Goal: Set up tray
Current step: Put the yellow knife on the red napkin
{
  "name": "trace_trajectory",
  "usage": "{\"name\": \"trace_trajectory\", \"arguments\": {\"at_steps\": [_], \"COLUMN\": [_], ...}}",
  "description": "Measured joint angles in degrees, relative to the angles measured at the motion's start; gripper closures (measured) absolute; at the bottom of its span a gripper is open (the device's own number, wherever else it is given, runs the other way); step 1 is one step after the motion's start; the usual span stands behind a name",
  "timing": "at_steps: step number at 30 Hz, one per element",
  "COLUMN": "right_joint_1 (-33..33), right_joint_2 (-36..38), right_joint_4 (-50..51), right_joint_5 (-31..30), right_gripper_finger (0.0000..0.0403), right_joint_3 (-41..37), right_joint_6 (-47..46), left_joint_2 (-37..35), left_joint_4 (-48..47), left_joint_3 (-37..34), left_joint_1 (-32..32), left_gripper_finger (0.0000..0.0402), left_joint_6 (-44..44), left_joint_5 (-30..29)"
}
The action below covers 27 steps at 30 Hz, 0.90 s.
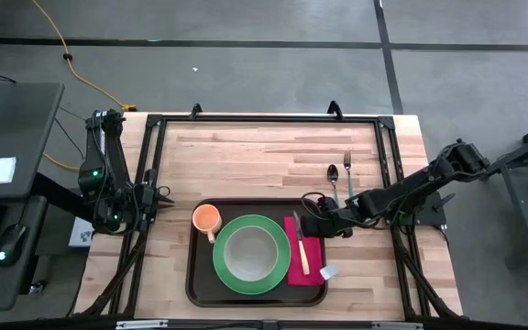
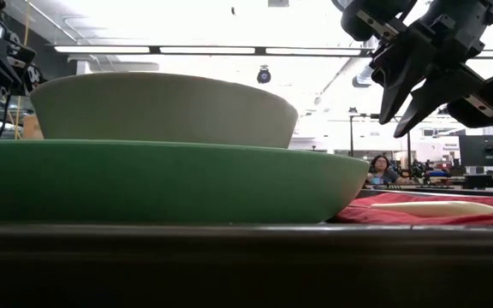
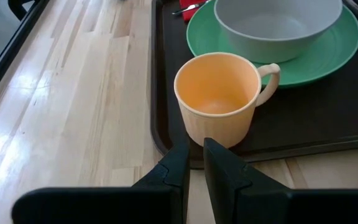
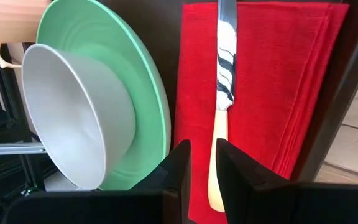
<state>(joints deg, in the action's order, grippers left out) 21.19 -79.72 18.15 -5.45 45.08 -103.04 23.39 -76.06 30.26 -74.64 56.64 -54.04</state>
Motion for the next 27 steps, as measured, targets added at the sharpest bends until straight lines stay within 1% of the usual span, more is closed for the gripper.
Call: {"name": "trace_trajectory", "arguments": {"at_steps": [6, 10, 13, 15, 22, 27], "right_joint_1": [0.0, 0.9, 1.8, 2.4, 4.5, 5.6], "right_joint_2": [-0.5, -2.7, -5.0, -6.4, -11.1, -15.2], "right_joint_4": [-0.6, -3.1, -1.3, 2.1, 21.3, 29.2], "right_joint_5": [-1.1, -1.1, -0.9, -0.8, -1.1, -1.6], "right_gripper_finger": [0.0354, 0.0352, 0.035, 0.0351, 0.035, 0.0354], "right_joint_3": [0.0, 0.0, 1.8, 4.3, 16.3, 24.1], "right_joint_6": [0.2, 0.1, -0.2, -0.2, -0.2, 0.0], "left_joint_2": [0.0, 0.0, 0.0, 0.0, 0.0, 0.0], "left_joint_4": [0.1, 0.1, 0.1, 0.1, 0.2, 0.2], "left_joint_3": [0.0, 0.0, 0.0, 0.0, 0.0, 0.0], "left_joint_1": [0.0, 0.0, 0.0, 0.0, 0.0, 0.0], "left_gripper_finger": [0.0323, 0.0323, 0.0323, 0.0323, 0.0323, 0.0323], "left_joint_6": [0.1, 0.2, 0.2, 0.2, 0.2, 0.2], "left_joint_5": [0.1, 0.2, 0.2, 0.2, 0.3, 0.3]}}
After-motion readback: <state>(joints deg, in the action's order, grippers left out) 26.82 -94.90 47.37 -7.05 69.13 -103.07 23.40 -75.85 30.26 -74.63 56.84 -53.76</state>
